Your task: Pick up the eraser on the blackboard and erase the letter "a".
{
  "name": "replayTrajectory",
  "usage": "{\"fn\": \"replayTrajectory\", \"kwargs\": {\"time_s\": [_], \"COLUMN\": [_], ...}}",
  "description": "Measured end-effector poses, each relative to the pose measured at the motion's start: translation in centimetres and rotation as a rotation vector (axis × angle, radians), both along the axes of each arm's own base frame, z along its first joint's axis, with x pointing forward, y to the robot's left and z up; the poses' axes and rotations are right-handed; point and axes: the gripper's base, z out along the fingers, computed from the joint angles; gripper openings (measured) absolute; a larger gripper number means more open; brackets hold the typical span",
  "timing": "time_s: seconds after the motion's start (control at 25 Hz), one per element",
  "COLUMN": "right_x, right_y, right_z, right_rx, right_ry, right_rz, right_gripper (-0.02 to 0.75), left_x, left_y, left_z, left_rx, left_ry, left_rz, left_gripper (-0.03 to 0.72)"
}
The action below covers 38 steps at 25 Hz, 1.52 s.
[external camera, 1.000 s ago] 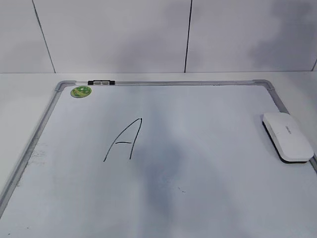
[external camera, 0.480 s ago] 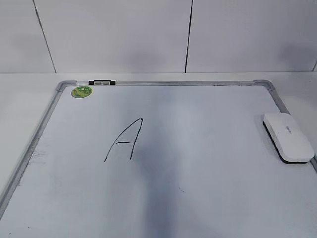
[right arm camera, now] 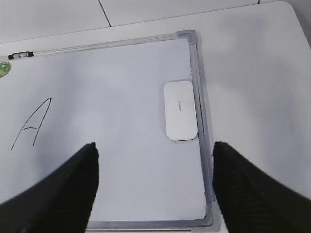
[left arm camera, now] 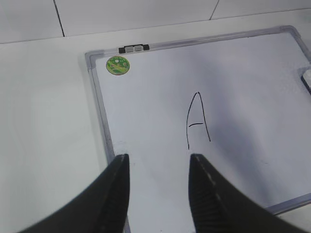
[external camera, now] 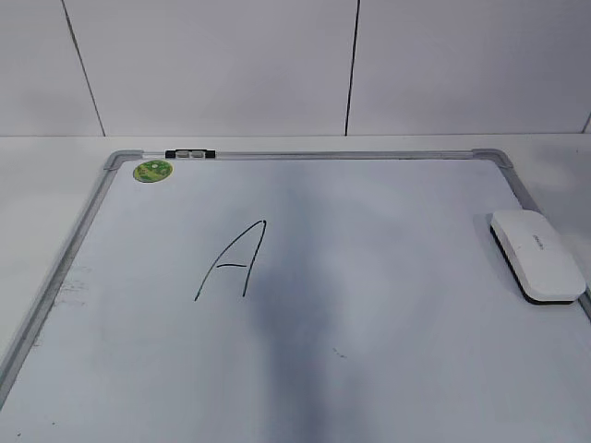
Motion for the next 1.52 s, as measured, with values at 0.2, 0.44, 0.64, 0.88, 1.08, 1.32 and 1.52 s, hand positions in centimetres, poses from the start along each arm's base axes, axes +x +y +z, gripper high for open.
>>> {"fn": "replayTrajectory", "kwargs": {"time_s": [0.2, 0.44, 0.64, 0.88, 1.08, 1.32, 1.52], "right_x": [-3.2, -6.3, -7.9, -10.0, -11.9, -11.9, -10.9], "right_y": [-0.2, -0.7, -0.9, -1.2, -1.5, -1.5, -1.5], "right_z": [-1.6, -3.7, -5.5, -6.9, -8.8, -12.1, -15.2], "right_rx": [0.008, 0.014, 0.017, -0.006, -0.045, -0.059, -0.076], "right_ry": [-0.039, -0.08, -0.099, -0.159, -0.219, -0.184, -0.099], "right_rz": [0.022, 0.022, 0.023, 0.044, 0.064, 0.063, 0.06], "right_gripper": [0.555, 0.555, 0.555, 0.555, 0.555, 0.555, 0.555], "left_x": [-3.5, -7.9, -9.9, -11.1, -11.8, -12.5, -12.3], "left_y": [0.1, 0.7, 1.0, 1.2, 1.4, 1.8, 1.9], "left_z": [1.2, 1.5, -1.8, -6.9, -10.7, -13.8, -15.9], "left_rx": [0.008, 0.011, 0.017, 0.032, 0.045, 0.07, 0.075], "left_ry": [-0.098, -0.2, -0.166, -0.075, -0.017, -0.028, -0.034], "left_rz": [-0.026, -0.037, -0.034, -0.033, -0.031, -0.004, 0.011], "left_gripper": [0.307, 0.307, 0.308, 0.307, 0.308, 0.307, 0.307]}}
